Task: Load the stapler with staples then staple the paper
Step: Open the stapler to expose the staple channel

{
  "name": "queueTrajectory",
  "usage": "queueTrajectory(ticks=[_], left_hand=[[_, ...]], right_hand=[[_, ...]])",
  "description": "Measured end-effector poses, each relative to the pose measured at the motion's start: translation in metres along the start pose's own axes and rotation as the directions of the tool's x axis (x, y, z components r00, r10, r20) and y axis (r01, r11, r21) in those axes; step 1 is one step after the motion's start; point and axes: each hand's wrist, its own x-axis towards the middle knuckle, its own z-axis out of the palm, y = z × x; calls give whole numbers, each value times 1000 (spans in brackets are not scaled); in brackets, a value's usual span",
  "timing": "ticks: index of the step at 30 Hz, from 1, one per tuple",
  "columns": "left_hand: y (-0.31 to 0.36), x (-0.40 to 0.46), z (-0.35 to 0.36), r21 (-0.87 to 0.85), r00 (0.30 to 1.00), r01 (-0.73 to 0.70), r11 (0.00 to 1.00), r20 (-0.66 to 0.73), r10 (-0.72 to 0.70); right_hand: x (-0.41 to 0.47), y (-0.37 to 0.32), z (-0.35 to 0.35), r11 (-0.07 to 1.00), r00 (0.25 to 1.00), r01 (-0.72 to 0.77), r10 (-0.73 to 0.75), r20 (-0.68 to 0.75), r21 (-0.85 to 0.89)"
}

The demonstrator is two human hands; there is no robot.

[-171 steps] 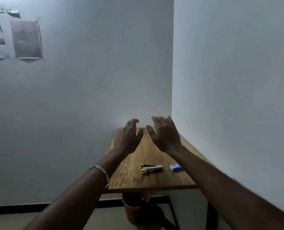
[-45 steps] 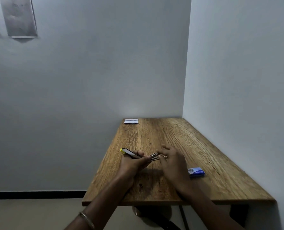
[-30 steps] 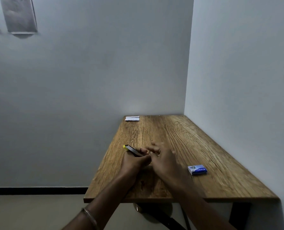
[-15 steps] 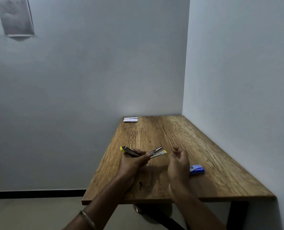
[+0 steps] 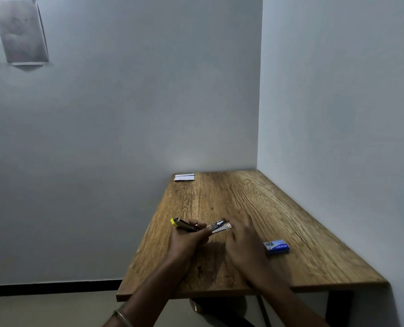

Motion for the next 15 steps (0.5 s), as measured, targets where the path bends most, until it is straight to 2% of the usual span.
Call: queueTrajectory(ticks=[3, 7, 15], left_hand=[[0, 1, 0, 24, 1000, -1, 1000, 5, 1], [0, 1, 0, 33, 1000, -11, 999, 16, 10], [2, -1, 0, 36, 1000, -11, 999, 6, 11]], right_hand=[[0, 4, 0, 973, 992, 118, -107, 66, -199], [5, -1, -3, 929, 976, 205, -169, 139, -309], [7, 1, -2, 928, 958, 283, -263, 112, -241]])
